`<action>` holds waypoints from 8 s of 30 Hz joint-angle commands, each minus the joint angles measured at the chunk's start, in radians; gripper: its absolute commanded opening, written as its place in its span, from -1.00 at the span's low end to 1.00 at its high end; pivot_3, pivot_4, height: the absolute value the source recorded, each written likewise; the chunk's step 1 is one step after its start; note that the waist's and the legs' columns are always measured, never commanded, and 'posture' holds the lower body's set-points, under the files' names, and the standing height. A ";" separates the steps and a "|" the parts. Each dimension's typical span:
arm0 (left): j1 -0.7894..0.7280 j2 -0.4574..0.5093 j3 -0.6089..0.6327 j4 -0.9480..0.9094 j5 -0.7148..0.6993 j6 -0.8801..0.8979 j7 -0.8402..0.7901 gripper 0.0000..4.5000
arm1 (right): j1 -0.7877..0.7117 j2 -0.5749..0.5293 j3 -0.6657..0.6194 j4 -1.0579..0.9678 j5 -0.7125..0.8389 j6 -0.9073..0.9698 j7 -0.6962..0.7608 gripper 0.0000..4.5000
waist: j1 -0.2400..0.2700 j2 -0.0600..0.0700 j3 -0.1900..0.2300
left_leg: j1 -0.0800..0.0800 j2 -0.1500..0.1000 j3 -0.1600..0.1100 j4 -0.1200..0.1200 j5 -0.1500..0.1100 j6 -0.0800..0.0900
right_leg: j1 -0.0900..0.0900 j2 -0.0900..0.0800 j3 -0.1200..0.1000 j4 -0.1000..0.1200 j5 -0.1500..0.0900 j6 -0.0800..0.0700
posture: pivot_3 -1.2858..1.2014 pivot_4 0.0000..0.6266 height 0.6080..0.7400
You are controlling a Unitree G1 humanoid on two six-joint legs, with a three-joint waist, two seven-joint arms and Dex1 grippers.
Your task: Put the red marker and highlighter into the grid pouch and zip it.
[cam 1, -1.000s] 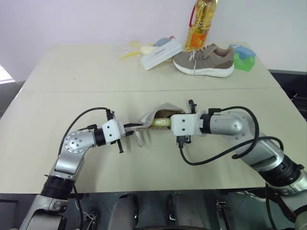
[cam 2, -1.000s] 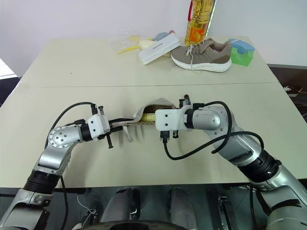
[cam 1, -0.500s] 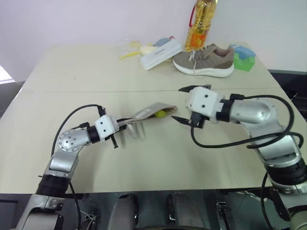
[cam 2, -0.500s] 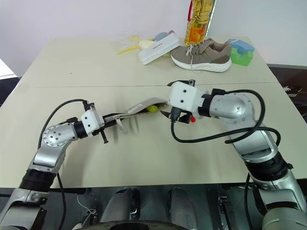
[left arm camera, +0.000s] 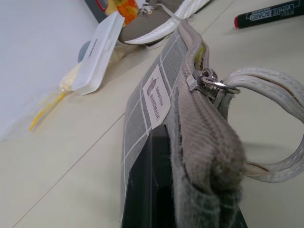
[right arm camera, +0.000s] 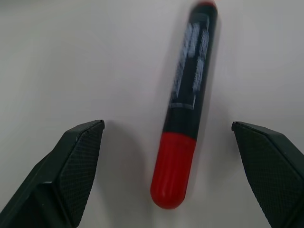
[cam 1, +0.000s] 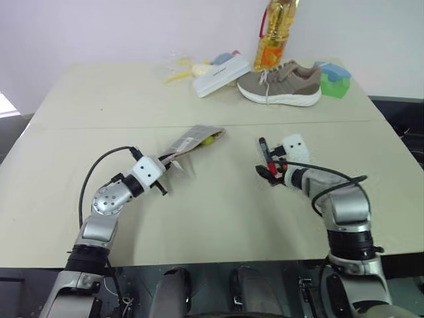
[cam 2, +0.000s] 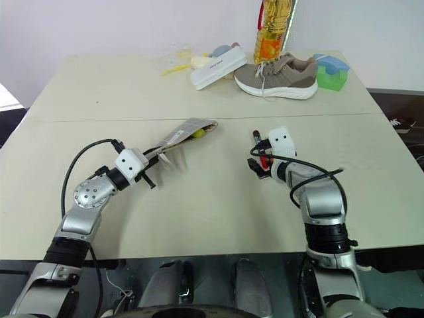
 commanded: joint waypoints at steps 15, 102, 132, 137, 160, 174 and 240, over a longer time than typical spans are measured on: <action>-0.035 0.005 0.005 -0.019 -0.079 0.012 -0.093 -1.00 | -0.001 -0.360 0.218 -0.212 -0.078 -0.433 0.203 -0.85 | 0.000 0.000 0.001 | -0.001 -0.001 0.000 -0.001 0.000 0.000 | -0.001 0.000 0.000 -0.001 -0.001 0.001 | 0.03 -0.52 1.00; -0.033 -0.027 -0.086 -0.151 -0.124 0.079 -0.211 -1.00 | -0.207 -0.344 0.359 -0.212 -0.413 -0.829 0.597 0.72 | 0.001 -0.001 0.001 | -0.001 0.000 0.005 0.002 0.000 0.000 | -0.001 0.000 0.000 0.001 -0.001 0.001 | 0.03 -0.52 1.00; -0.222 -0.201 -0.078 0.032 -0.102 0.121 -0.061 -1.00 | -0.067 0.158 0.158 -0.366 0.174 0.079 0.106 -0.48 | 0.000 -0.001 0.001 | -0.001 -0.001 0.004 0.002 0.000 0.000 | -0.001 -0.001 0.001 0.002 -0.001 0.001 | 0.03 -0.52 1.00; -0.212 -0.182 -0.072 0.036 -0.094 0.105 -0.064 -1.00 | -0.079 0.073 0.144 -0.373 0.171 0.063 0.101 -0.96 | -0.001 -0.001 0.001 | -0.001 -0.001 0.004 0.002 0.000 0.000 | -0.001 0.000 0.001 0.002 -0.001 0.001 | 0.03 -0.52 1.00; -0.104 -0.035 -0.064 0.031 -0.107 0.033 -0.171 -1.00 | -0.067 -0.405 -0.037 -0.277 0.187 -0.093 0.207 -0.96 | -0.001 -0.001 0.001 | 0.000 0.000 0.007 -0.001 0.000 0.000 | -0.002 0.000 0.002 0.000 -0.001 0.001 | 0.03 -0.52 1.00; -0.098 -0.074 -0.052 -0.034 -0.153 0.090 -0.155 -1.00 | 0.000 -0.026 0.107 -0.341 0.299 0.029 0.041 0.48 | 0.001 -0.002 0.001 | -0.001 0.000 0.006 0.000 0.000 0.000 | -0.002 0.000 0.002 0.000 -0.001 0.001 | 0.03 -0.52 1.00; 0.161 0.153 0.119 -0.039 -0.248 0.218 -0.210 0.79 | 0.471 -0.485 -0.184 -0.416 0.353 -0.320 0.375 0.54 | 0.001 -0.003 0.002 | -0.001 0.002 0.002 -0.002 -0.001 0.001 | -0.001 -0.001 0.002 -0.004 -0.001 0.001 | 0.03 -0.52 1.00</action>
